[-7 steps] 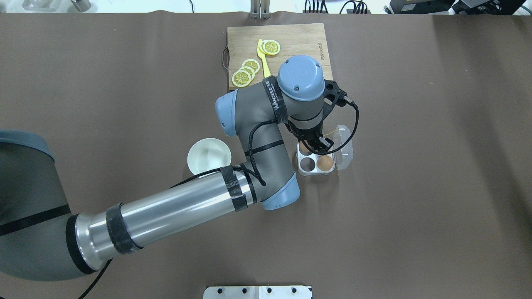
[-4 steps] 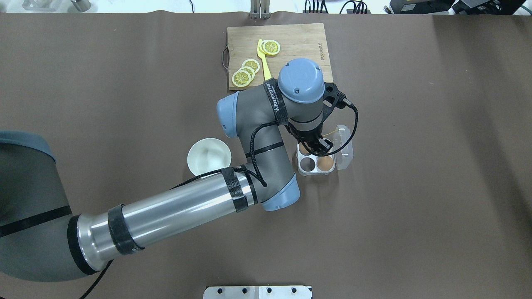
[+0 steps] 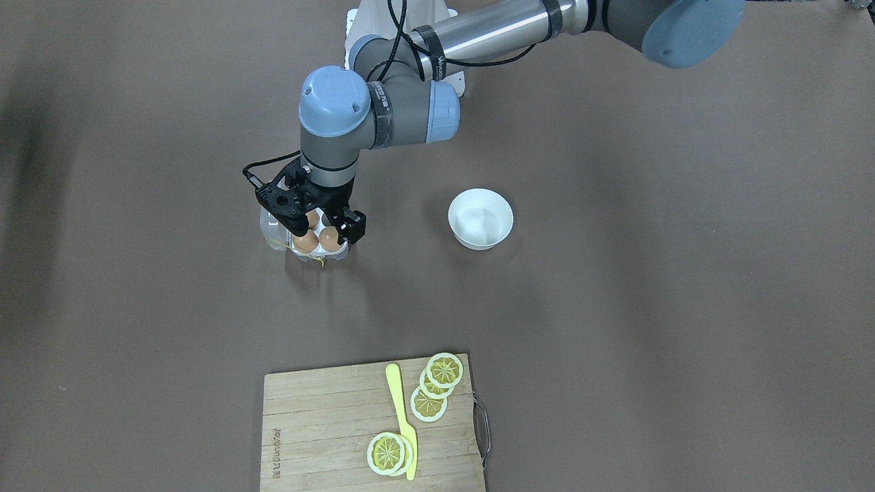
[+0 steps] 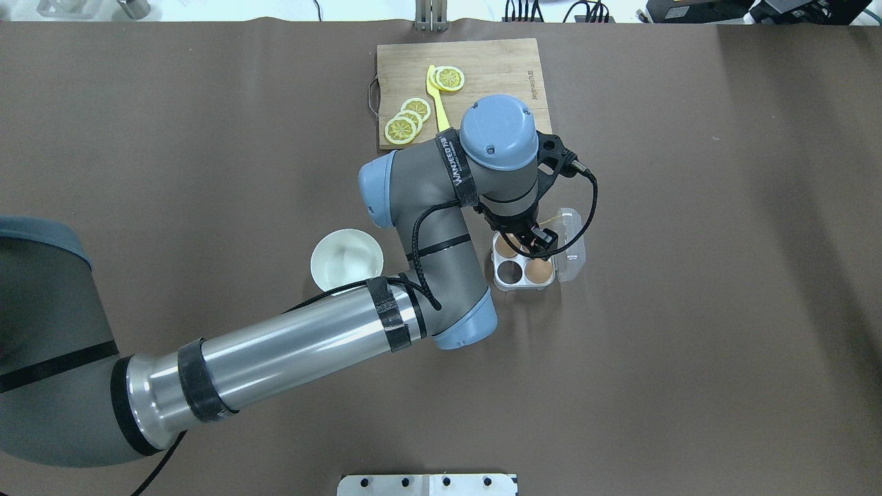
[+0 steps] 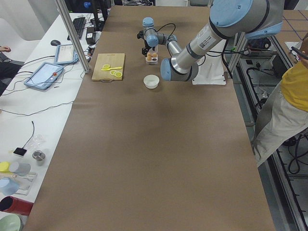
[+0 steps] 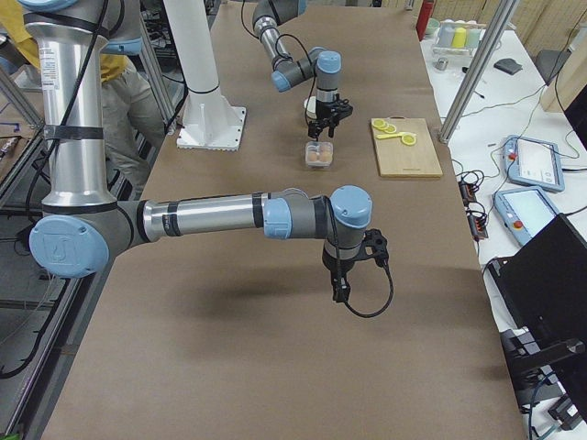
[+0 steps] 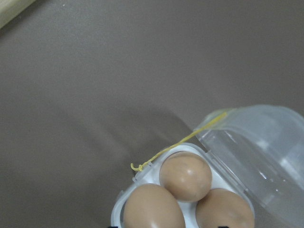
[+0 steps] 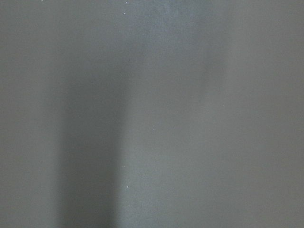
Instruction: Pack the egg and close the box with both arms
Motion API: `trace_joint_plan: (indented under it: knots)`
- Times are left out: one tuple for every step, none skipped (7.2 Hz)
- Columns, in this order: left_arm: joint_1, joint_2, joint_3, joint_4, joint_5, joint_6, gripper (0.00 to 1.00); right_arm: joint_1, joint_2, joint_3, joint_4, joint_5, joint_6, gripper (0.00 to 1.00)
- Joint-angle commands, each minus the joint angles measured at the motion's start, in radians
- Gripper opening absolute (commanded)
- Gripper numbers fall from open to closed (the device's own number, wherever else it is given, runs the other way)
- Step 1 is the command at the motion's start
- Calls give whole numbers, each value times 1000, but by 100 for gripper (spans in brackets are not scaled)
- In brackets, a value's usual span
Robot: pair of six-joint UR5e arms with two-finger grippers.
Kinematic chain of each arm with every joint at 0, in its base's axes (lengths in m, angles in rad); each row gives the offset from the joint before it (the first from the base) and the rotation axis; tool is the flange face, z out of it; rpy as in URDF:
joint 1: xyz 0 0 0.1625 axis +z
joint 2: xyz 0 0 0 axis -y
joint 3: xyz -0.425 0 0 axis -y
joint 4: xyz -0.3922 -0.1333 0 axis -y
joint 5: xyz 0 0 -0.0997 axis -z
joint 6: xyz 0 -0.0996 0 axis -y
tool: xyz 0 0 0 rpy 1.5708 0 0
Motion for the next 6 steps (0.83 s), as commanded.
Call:
trace_joint_plan:
  knots:
    - [-38,9,-41,29,-21,-1,98,0,3,0,0,0,1,100]
    - [-101,50,-100,84,-83,10,98,0,6,-2,0,5,1,100]
    - [-179,120,-177,119,-166,16,98,-2,11,0,-2,9,7,100]
    - [-245,186,-229,120,-221,53,98,-2,12,3,-2,9,6,100]
    - [-309,260,-295,121,-266,54,98,-5,12,3,-2,11,1,100]
    - [-398,342,-340,120,-388,54,98,-11,17,3,-2,12,0,100]
